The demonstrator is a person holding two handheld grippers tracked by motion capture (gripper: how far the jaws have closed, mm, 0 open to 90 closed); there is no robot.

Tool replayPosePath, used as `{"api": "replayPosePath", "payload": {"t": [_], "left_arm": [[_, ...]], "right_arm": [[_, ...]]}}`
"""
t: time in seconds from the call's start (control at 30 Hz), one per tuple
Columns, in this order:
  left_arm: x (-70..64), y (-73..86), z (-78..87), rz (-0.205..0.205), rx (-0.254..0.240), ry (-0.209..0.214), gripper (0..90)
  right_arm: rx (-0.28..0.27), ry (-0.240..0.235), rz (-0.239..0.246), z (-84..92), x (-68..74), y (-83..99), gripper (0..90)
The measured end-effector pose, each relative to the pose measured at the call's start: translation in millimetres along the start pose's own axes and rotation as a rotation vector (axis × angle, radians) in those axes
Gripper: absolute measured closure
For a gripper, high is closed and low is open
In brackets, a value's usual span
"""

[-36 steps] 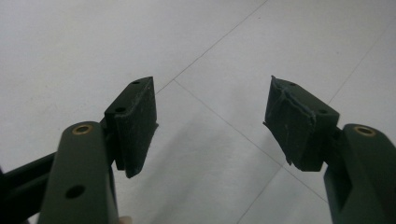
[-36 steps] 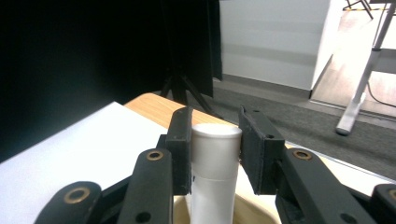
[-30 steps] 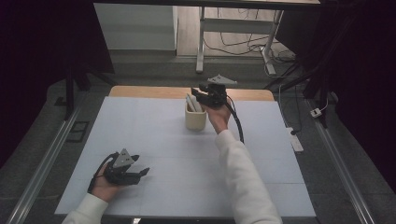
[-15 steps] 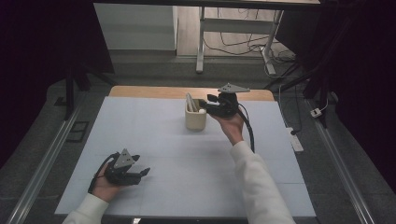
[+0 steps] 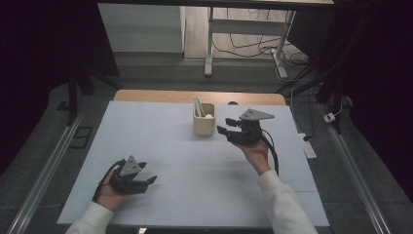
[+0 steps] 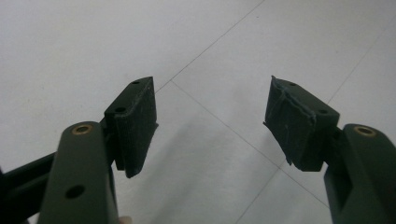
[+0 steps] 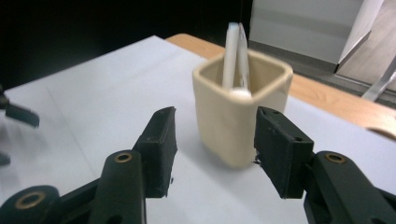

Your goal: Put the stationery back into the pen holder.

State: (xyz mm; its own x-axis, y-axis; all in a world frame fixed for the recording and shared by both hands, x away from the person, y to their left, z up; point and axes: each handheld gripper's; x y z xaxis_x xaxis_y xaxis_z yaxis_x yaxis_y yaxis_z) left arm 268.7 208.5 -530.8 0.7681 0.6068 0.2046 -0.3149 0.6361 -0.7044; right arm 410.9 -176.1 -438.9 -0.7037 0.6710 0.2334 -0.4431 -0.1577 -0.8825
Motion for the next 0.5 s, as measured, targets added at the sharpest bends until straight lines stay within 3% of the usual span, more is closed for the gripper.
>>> {"api": "replayPosePath", "payload": {"t": [0.33,0.5], "left_arm": [[-0.9,-0.8,-0.7,-0.004,0.004,0.000,33.9],[-0.6,-0.4,-0.4,0.000,0.001,0.001,33.9]], "right_arm": [[0.022,0.022,-0.019,33.9,-6.3,38.7,48.0],[0.022,0.059,-0.022,56.3,-9.8,56.2,47.7]]}}
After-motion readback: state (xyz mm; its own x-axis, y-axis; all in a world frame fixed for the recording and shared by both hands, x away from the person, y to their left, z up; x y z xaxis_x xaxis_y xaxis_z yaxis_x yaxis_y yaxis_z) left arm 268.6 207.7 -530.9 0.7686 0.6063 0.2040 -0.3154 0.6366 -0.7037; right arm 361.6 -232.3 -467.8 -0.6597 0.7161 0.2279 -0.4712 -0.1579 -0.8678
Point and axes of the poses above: each handheld gripper's, and its own axes: z roughly backward along the jaws, y roughly out of its underside, x roughly to its left, and after that the axes turned 12 degrees about -z, right-handed
